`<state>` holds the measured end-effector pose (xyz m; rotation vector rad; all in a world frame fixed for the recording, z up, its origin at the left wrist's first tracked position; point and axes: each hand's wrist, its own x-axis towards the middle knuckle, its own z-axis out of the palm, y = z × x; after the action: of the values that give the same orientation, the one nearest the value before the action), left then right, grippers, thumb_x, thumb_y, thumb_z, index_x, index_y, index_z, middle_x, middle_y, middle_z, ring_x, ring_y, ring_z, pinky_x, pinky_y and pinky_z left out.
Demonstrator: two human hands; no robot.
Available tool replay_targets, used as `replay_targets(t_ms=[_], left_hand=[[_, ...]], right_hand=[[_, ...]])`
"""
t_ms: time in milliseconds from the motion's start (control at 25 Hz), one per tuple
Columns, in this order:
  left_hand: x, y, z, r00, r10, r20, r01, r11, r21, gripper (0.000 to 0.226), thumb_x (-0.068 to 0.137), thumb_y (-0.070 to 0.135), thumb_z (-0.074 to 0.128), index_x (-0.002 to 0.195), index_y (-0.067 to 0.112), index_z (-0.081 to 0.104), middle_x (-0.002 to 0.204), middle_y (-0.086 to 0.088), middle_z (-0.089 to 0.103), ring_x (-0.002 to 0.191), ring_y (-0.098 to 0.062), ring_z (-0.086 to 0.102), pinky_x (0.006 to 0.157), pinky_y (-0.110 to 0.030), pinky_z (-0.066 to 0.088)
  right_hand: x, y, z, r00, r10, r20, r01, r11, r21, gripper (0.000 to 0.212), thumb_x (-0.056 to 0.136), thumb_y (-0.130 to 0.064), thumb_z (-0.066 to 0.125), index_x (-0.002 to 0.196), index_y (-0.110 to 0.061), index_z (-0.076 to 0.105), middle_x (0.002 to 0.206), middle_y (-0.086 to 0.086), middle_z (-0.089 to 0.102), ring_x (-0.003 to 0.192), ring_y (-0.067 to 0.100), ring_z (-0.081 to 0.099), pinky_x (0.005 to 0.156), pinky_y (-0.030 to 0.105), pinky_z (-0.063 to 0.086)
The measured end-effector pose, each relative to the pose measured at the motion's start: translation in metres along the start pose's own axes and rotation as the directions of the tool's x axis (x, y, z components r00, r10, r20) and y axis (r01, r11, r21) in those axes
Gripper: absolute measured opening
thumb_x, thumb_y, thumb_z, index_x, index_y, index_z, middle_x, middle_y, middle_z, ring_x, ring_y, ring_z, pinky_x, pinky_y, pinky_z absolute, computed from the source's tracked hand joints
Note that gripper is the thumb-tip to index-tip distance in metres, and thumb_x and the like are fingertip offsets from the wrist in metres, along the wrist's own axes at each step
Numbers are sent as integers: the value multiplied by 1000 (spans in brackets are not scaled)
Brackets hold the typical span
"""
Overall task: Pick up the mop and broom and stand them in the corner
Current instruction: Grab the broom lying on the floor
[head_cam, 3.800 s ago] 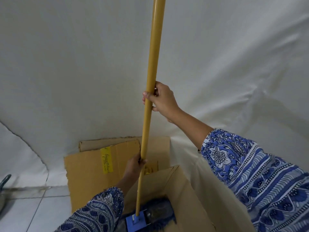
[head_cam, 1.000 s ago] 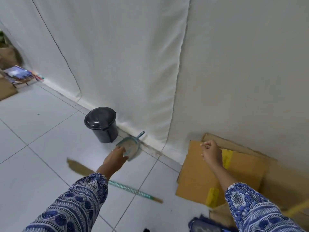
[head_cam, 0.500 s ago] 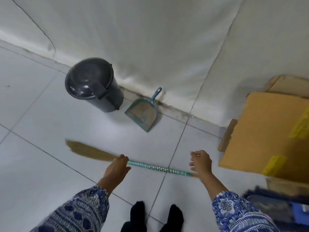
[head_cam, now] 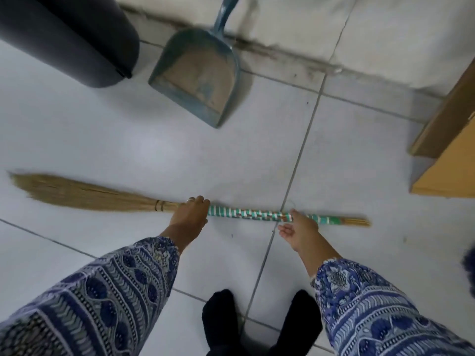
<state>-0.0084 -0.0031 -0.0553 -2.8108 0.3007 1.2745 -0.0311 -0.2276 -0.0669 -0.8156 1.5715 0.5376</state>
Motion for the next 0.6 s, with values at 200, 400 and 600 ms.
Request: replay_targets(t_ms=[200,400,600], left_hand=[[12,-3,23,993,81,-85,-71,991,117,36,82,-11,52,115,3,47,116,-13,51,105,-28,53,82,-38,52],[-20,9,-6,989,125,-74,-129,991,-46,27,88,-5,48,113,3,48,116,-14,51,107,-28,52,84,-38,51],[-92,39,-108,995,61,-84,-79,969,-232,23,88,-5,46,110,3,47,114,-15,54,108,-31,51,83,-42,49]], right_hand=[[20,12,7,999,52,11,-53,995,82,42,92,-10,51,130,5,43,132,27,52,122,36,53,99,44,44],[-25,-14,-4,999,-29,-21,32,992,122,42,88,-5,56,127,7,44,82,18,56,92,31,63,93,45,48],[-157,-76,-17,965,-262,-26,263,960,100,38,86,-5,60,120,9,52,95,17,62,84,26,62,81,37,51]])
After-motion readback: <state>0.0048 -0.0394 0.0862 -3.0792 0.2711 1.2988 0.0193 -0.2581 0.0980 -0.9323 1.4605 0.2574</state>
